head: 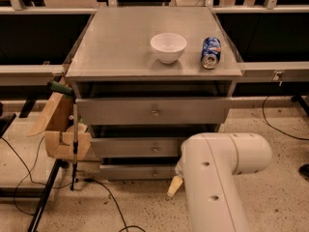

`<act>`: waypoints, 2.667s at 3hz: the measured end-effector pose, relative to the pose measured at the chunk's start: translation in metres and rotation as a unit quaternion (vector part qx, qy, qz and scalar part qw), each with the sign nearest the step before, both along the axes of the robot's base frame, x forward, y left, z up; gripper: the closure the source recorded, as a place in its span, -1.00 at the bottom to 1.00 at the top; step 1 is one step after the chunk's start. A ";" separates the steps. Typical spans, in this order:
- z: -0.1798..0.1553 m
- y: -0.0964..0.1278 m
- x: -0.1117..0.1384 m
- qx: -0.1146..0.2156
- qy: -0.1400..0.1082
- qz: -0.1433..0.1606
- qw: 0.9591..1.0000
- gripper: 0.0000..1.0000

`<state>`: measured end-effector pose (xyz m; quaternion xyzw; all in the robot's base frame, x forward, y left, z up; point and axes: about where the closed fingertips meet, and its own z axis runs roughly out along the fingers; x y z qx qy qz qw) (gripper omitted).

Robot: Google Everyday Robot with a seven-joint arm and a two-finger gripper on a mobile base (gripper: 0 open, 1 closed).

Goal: Open bottom drawer

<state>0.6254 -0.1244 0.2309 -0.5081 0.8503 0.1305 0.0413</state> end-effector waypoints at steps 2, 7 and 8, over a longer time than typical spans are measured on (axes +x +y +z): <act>0.002 -0.008 -0.004 0.075 -0.069 0.016 0.995 -1.00; -0.016 -0.004 0.045 0.130 -0.111 0.065 0.983 -1.00; -0.021 -0.004 0.041 0.146 -0.110 0.069 0.981 -1.00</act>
Offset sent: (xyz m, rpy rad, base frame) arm -0.0016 -0.0121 0.0154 0.2313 -0.2537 0.0588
